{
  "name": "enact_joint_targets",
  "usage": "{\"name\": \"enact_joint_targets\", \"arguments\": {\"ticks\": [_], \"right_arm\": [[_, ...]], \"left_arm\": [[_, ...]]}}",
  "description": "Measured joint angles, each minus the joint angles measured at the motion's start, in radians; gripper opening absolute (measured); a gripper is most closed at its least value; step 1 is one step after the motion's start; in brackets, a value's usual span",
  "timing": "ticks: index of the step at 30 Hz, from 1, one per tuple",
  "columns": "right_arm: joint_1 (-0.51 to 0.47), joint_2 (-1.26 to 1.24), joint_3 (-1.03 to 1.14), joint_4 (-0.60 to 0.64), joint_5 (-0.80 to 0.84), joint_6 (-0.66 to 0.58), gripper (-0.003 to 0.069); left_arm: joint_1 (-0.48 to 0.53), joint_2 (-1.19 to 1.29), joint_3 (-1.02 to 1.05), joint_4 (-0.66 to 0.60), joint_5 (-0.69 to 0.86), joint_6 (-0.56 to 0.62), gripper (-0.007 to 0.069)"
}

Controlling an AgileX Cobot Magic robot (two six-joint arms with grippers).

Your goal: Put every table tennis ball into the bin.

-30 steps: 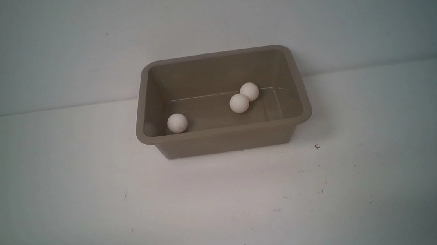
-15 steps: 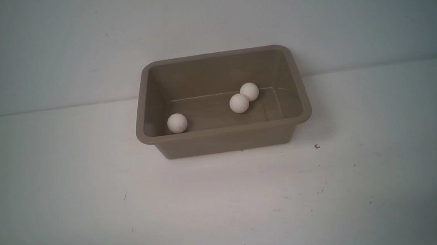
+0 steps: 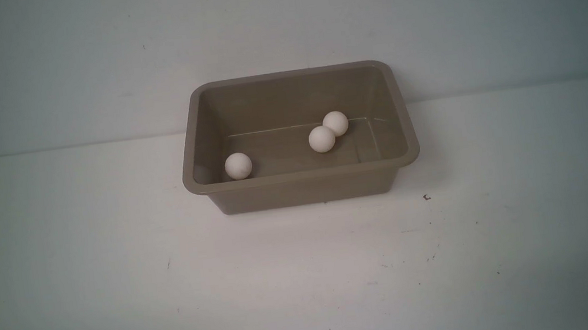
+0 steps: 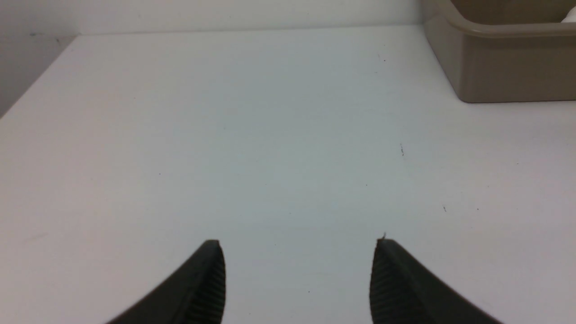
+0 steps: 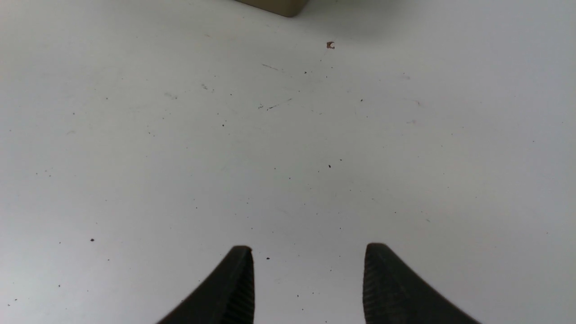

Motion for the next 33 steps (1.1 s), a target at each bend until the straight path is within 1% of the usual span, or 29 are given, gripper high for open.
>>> {"name": "enact_joint_targets", "arguments": {"ticks": [22,26,27,29,32,33], "right_arm": [[0.011,0.0,0.0,-0.011,0.0,-0.004,0.0315],[0.011,-0.005,0.0,-0.018,-0.046,0.007,0.0315],[0.011,-0.041,0.0,-0.023,-0.088,0.01,0.0315],[0.008,-0.086,0.0,-0.024,-0.108,0.01,0.0315],[-0.028,-0.167,0.0,-0.024,-0.1,0.001,0.0315],[-0.057,-0.19,0.0,-0.024,-0.091,0.0,0.0315]], "left_arm": [[-0.001,0.0,0.0,0.0,0.0,0.0,0.0394],[-0.001,0.0,0.0,0.0,0.0,0.0,0.0394],[-0.002,0.0,0.0,0.0,0.0,0.0,0.0394],[-0.002,0.0,0.0,0.0,0.0,0.0,0.0394],[-0.002,0.0,0.0,0.0,0.0,0.0,0.0394],[-0.002,0.0,0.0,0.0,0.0,0.0,0.0394]]}}
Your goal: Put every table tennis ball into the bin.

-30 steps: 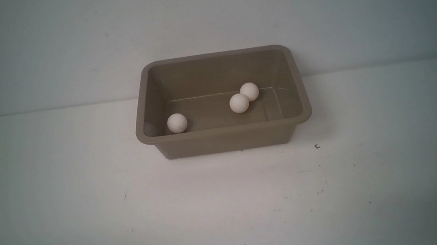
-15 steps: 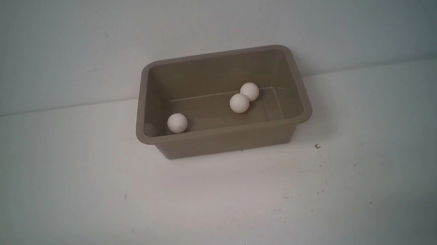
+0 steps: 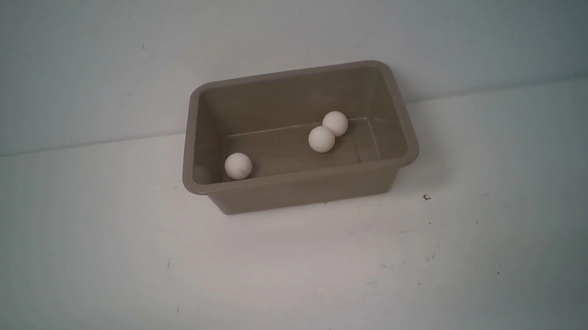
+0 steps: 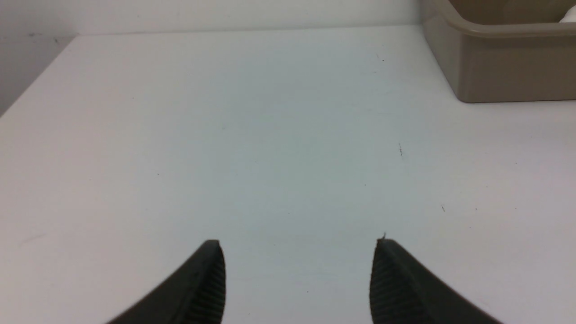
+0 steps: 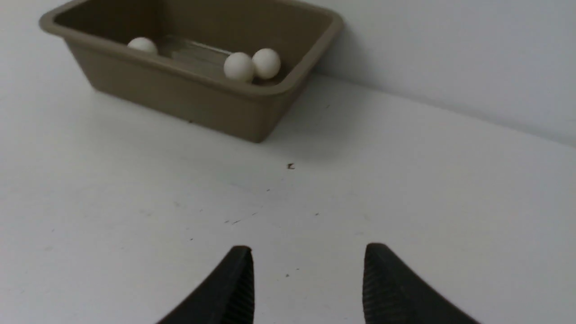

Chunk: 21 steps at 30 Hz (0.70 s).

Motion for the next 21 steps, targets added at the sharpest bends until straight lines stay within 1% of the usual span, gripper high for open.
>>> {"name": "enact_joint_targets", "arguments": {"ticks": [3,7,11,15,21], "right_arm": [[-0.087,-0.061,0.012,0.0,0.001,0.0,0.0315],[-0.204,-0.149,0.105,0.027,-0.085,0.0,0.0315],[-0.251,-0.235,0.186,0.051,-0.114,0.015,0.0315],[-0.291,-0.265,0.245,0.046,-0.094,0.019,0.0315],[-0.305,-0.268,0.279,0.038,-0.067,0.019,0.0315]], "left_arm": [[0.0,0.0,0.0,0.0,0.0,0.0,0.0394],[0.0,0.0,0.0,0.0,0.0,0.0,0.0394],[0.0,0.0,0.0,0.0,0.0,0.0,0.0394],[0.0,0.0,0.0,0.0,0.0,0.0,0.0394],[0.0,0.0,0.0,0.0,0.0,0.0,0.0394]]}}
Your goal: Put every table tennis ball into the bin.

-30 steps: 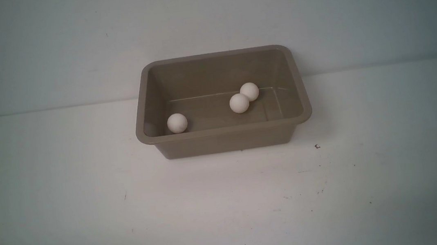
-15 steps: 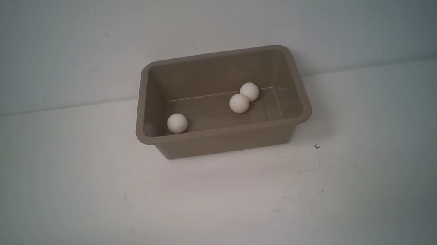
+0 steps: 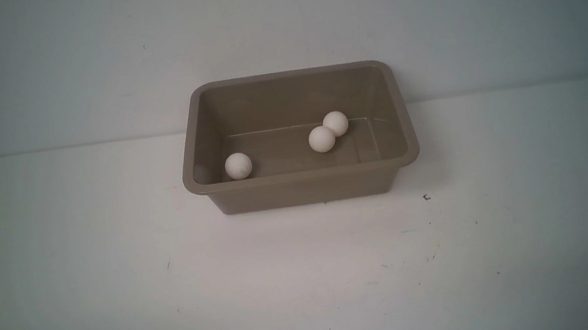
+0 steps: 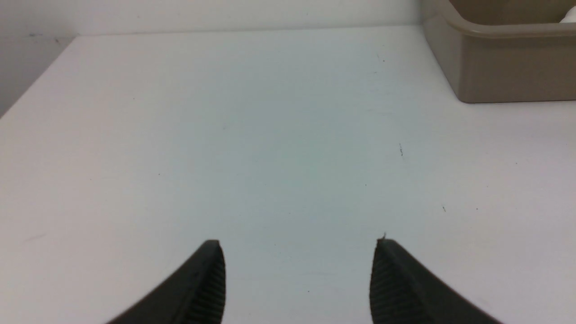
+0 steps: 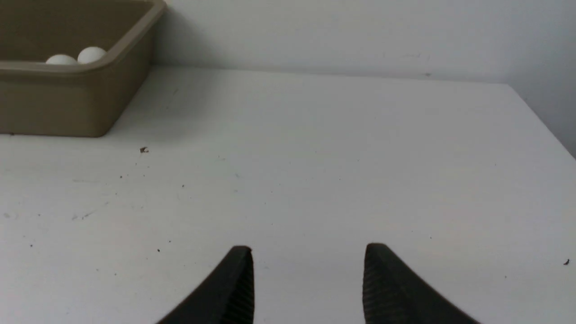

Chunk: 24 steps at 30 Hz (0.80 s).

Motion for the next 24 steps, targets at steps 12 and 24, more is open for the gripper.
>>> {"name": "enact_joint_targets", "arguments": {"ticks": [12,24], "right_arm": [[-0.001,-0.001,0.022,-0.011,-0.041,0.008,0.0315],[-0.001,-0.001,0.022,-0.011,-0.046,0.012,0.0315]], "left_arm": [[0.0,0.0,0.0,0.0,0.0,0.0,0.0394],[0.0,0.0,0.0,0.0,0.0,0.0,0.0394]]}}
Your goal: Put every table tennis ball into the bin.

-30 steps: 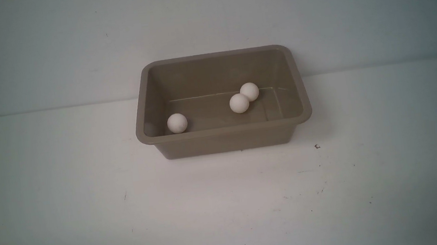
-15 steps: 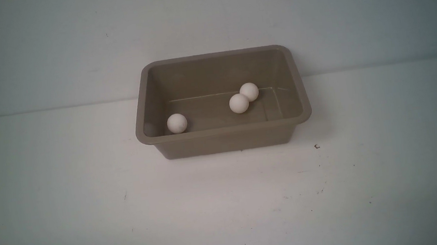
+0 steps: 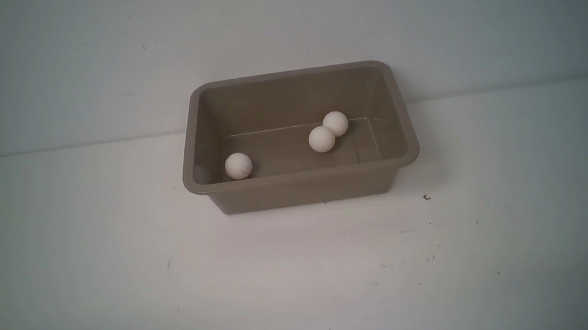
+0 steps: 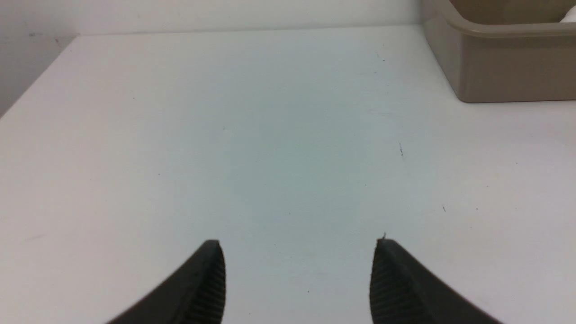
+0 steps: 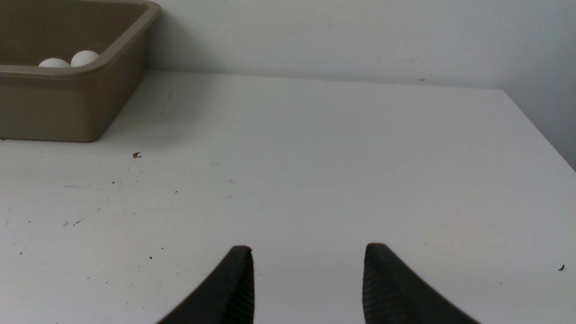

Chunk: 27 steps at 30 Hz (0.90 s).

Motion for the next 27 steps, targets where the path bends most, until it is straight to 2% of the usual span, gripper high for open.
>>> {"name": "enact_joint_targets", "arguments": {"ticks": [7,27], "right_arm": [[0.0,0.0,0.001,0.0,-0.001,0.045,0.0315],[0.0,0.0,0.001,-0.02,-0.002,0.07,0.0315]], "left_arm": [[0.0,0.0,0.0,0.0,0.0,0.0,0.0394],[0.0,0.0,0.0,0.0,0.0,0.0,0.0394]]}}
